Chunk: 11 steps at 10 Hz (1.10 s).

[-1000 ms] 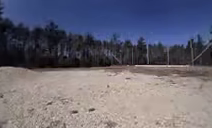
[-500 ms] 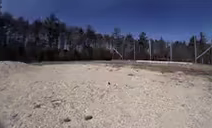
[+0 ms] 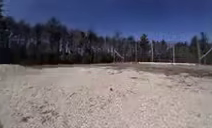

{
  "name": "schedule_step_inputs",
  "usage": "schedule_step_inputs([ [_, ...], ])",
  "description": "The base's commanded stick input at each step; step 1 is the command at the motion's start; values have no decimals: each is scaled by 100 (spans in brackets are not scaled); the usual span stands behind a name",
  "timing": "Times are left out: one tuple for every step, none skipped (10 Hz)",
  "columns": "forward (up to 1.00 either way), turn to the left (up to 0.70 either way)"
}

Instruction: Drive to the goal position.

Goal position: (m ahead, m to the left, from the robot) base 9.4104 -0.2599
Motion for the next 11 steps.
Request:
schedule_step_inputs([
  [70, 0],
  [70, 0],
  [70, 0],
  [70, 0],
  [70, 0],
  [70, 0],
  [70, 0],
  [70, 0],
  [70, 0],
  [70, 0],
  [70, 0],
])
